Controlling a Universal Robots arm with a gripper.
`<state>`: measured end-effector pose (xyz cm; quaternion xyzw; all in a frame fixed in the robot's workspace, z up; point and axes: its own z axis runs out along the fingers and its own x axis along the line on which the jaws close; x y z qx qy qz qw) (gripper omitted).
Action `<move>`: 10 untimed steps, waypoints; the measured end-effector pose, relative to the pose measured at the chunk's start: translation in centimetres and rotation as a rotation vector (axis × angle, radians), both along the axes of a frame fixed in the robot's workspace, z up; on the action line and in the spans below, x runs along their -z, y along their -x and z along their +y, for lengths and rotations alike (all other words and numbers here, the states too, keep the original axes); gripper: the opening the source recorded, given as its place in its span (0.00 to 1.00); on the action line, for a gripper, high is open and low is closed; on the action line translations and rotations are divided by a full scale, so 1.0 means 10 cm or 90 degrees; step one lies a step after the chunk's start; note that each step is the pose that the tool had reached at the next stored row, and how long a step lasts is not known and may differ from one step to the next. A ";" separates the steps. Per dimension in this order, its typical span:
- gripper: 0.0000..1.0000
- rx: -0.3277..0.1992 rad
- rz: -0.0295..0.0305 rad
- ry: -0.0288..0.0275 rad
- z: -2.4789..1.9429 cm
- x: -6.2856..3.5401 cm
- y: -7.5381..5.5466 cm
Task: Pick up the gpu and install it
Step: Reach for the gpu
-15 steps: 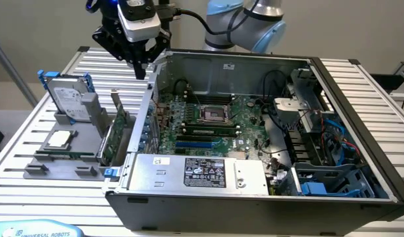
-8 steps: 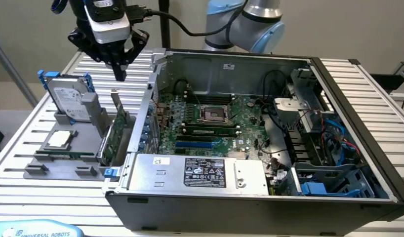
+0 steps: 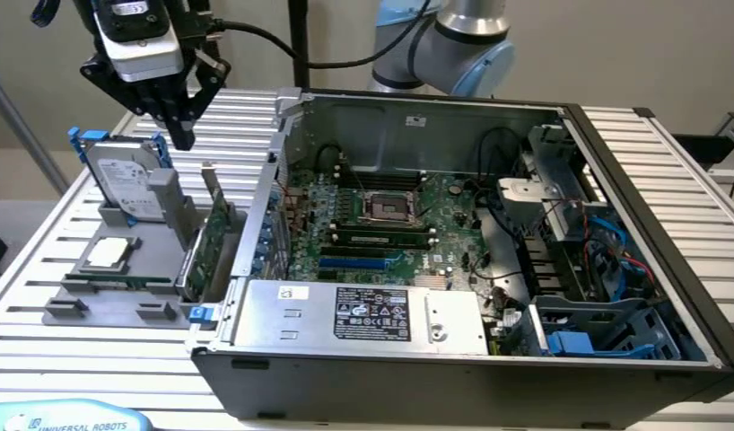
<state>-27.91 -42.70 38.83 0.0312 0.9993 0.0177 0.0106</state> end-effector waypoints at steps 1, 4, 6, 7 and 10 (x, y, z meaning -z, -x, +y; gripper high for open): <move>0.11 0.000 0.0000 0.0007 0.000 0.006 0.04; 0.11 0.000 0.0000 0.0027 0.000 0.026 0.18; 0.11 0.000 -0.0001 0.0030 0.000 0.035 0.24; 0.11 0.000 0.0000 0.0031 0.000 0.034 0.24; 0.11 0.000 0.0000 0.0032 0.000 0.034 0.24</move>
